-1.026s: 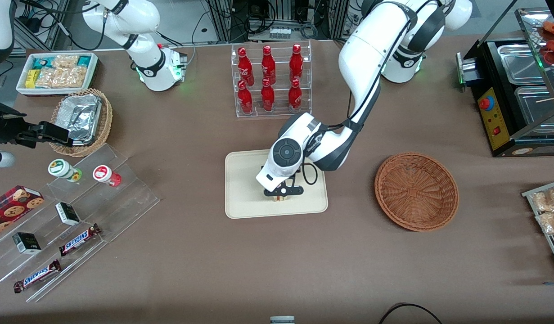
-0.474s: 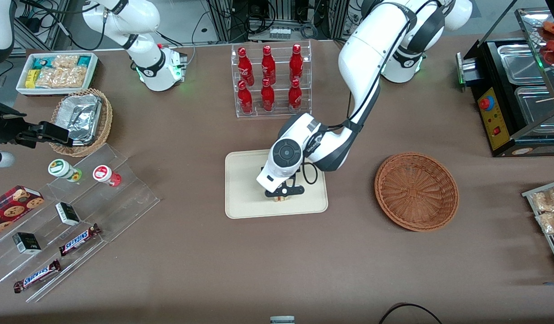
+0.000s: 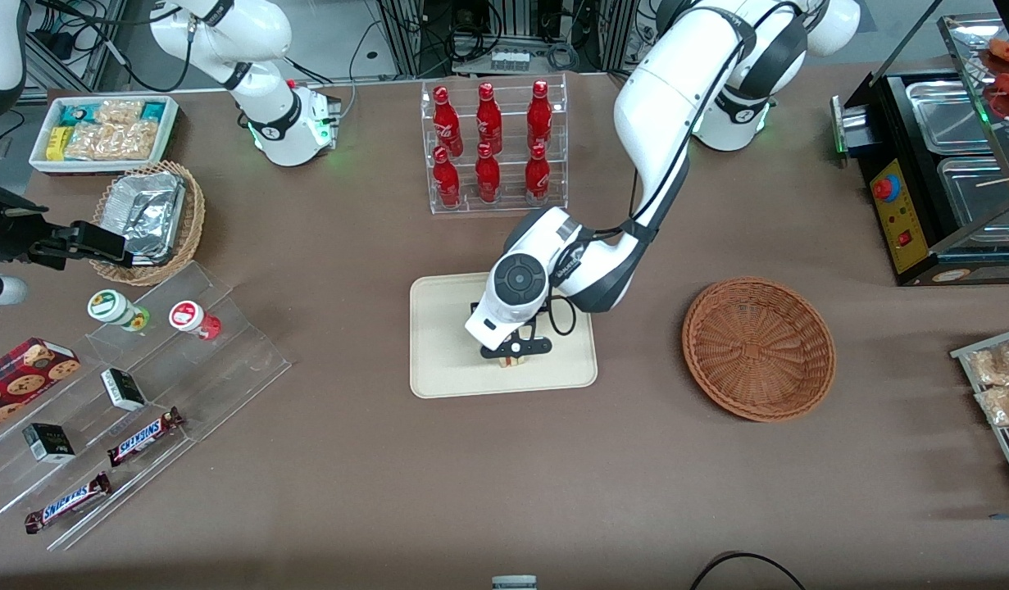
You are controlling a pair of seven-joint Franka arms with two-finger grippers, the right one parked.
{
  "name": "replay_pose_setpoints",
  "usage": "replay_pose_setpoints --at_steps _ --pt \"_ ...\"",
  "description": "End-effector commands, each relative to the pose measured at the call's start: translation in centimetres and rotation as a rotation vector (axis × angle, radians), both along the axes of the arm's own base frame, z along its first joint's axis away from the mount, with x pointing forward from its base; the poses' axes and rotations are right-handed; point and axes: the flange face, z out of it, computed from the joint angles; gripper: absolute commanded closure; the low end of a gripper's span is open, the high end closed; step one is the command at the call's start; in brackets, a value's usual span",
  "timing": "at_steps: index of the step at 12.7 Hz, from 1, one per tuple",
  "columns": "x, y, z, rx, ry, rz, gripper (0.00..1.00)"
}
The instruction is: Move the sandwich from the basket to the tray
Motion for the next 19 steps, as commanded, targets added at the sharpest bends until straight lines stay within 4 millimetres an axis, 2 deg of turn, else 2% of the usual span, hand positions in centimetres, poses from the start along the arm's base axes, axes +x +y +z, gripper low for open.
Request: replay_pose_setpoints --at_steps 1,7,11,14,19 --pt "0.5 -0.4 3.0 -0.015 -0.014 0.001 0.0" --pt "0.8 0.8 10.3 -0.021 -0.058 -0.004 0.0" --pt "1.0 2.3 16.3 0.002 -0.165 -0.028 0.0" --pt "3.0 7.6 18.5 0.02 -0.16 -0.01 0.0" --pt "5.1 18.5 21.9 0.036 -0.143 -0.099 0.0"
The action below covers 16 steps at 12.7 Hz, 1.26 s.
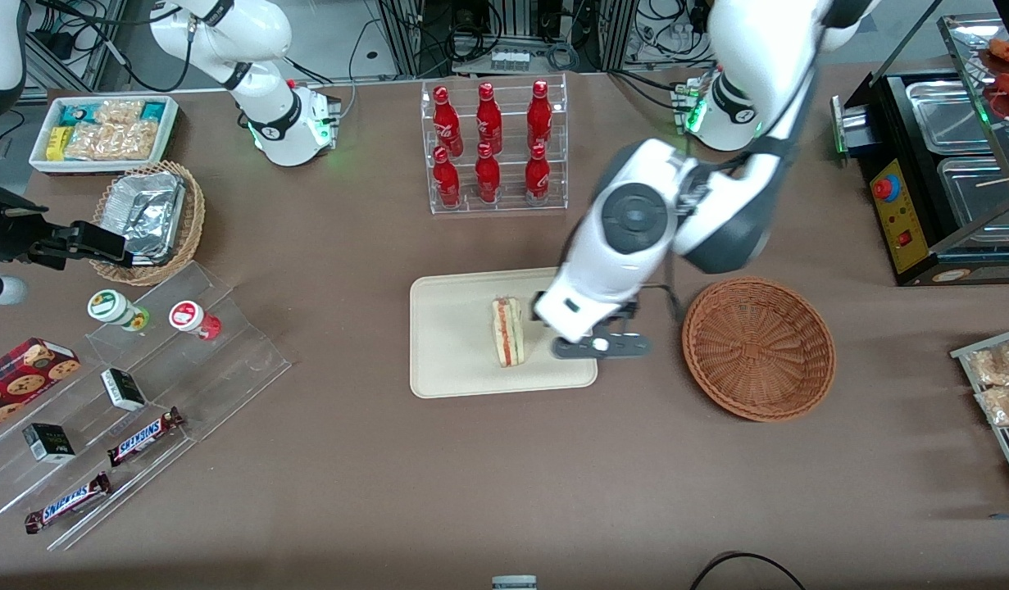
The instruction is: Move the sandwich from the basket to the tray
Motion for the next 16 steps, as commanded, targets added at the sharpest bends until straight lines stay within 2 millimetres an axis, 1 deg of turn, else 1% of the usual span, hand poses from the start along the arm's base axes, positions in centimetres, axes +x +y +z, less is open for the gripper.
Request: replay_pose_setpoints --at_steps 1,2,4,5,6,8,10,11,13,15,16 --pt "-0.5 5.8 1.9 0.02 0.014 -0.015 0.0" --pt "-0.1 8.5 2.6 0.019 0.011 -0.028 0.0" --pt "-0.1 13.3 3.7 0.018 0.004 -0.071 0.0" --pt "0.0 15.8 4.4 0.021 0.01 -0.059 0.0" --pt "0.2 17.7 4.8 0.024 0.024 -0.048 0.0" --pt "0.1 20.1 5.8 0.023 0.041 -0.093 0.0" --pt "0.0 22.7 6.7 0.025 0.052 -0.089 0.0" --pt "-0.3 23.5 7.2 0.026 0.064 -0.101 0.0" --pt "-0.6 26.6 7.9 0.025 0.085 -0.102 0.0" --pt "-1.1 28.8 8.6 0.022 0.105 -0.116 0.0" --pt "-1.5 29.3 9.2 0.022 0.105 -0.115 0.0"
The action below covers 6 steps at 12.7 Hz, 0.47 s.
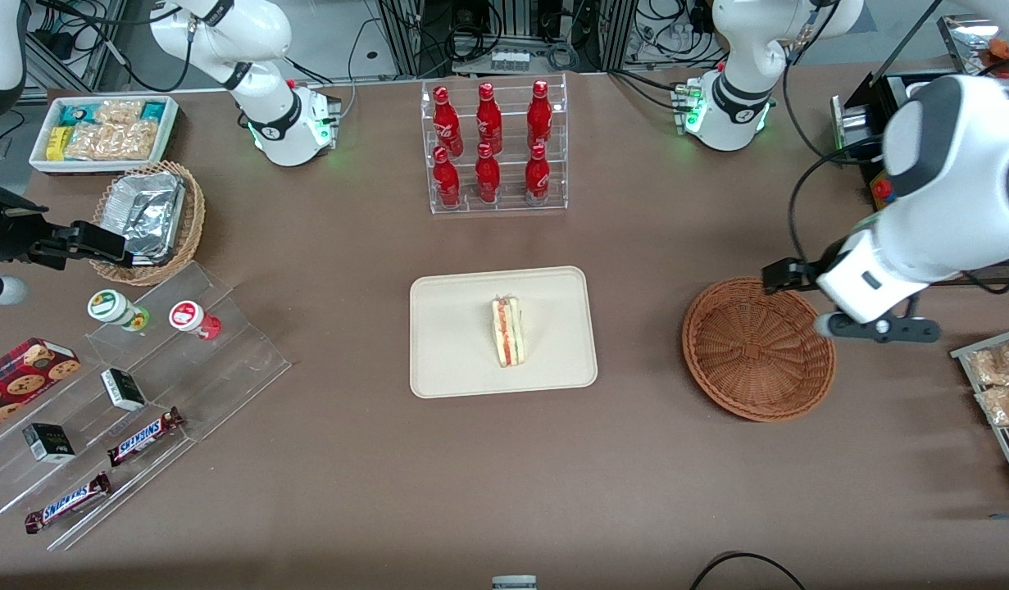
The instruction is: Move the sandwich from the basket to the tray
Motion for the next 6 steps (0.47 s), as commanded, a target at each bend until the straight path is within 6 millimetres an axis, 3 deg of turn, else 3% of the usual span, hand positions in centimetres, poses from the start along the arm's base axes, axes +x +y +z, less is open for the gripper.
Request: replay_pose_setpoints --at_steps 1,6 --pt "-2.3 1.3 1.3 0.007 0.008 -0.021 0.0" --pt "-3.9 4.6 2.8 0.006 0.033 -0.011 0.0"
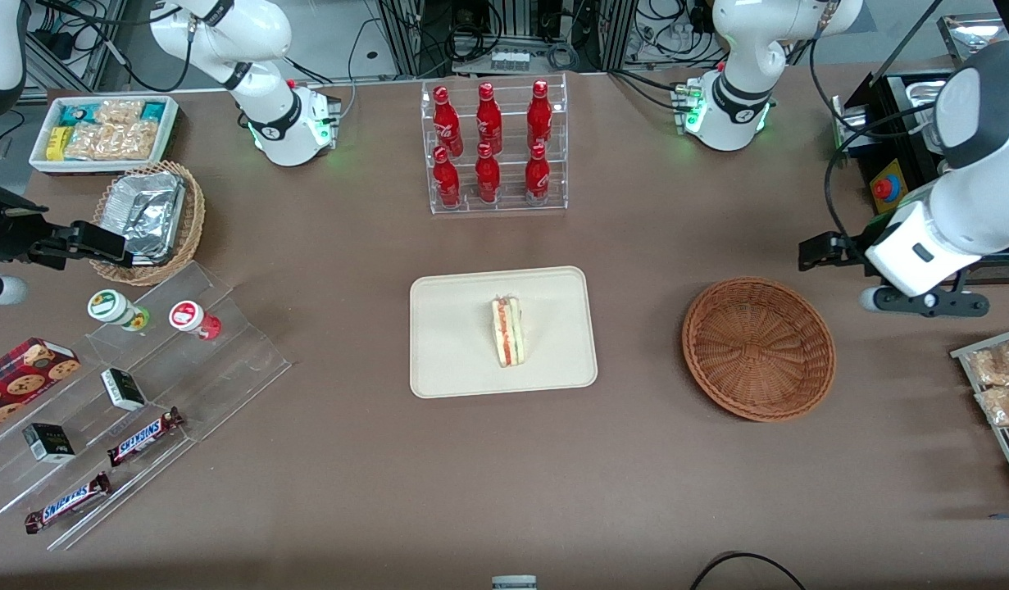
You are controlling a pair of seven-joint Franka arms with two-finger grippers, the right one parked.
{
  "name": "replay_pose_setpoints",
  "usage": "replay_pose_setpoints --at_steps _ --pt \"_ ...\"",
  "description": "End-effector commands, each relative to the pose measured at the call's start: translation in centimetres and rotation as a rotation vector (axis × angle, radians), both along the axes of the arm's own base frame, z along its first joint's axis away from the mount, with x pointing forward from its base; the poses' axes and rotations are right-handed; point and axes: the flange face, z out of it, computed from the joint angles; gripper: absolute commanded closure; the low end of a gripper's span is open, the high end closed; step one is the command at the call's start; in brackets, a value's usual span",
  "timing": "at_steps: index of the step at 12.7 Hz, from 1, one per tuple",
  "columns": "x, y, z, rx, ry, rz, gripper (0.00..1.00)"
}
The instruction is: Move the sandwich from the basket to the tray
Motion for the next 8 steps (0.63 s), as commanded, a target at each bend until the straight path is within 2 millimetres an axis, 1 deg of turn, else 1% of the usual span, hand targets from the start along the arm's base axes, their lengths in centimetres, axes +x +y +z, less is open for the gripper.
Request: replay_pose_setpoints --at_steps 1,2,4,5,6,7,8 --pt "-2.1 1.2 1.7 0.007 0.01 -0.019 0.0" --pt "-2.5 1.3 2.2 0.008 0.009 -0.017 0.0" --pt "-3.6 2.5 3.6 0.012 0.018 0.003 0.0" --pt "-4.3 3.1 4.6 0.014 0.019 0.013 0.0" --pt "-4.6 4.1 5.1 0.021 0.026 0.019 0.0" --pt "-4.8 4.7 5.3 0.02 0.033 0.009 0.0" --pt "-4.9 5.7 5.9 0.019 0.03 0.003 0.0"
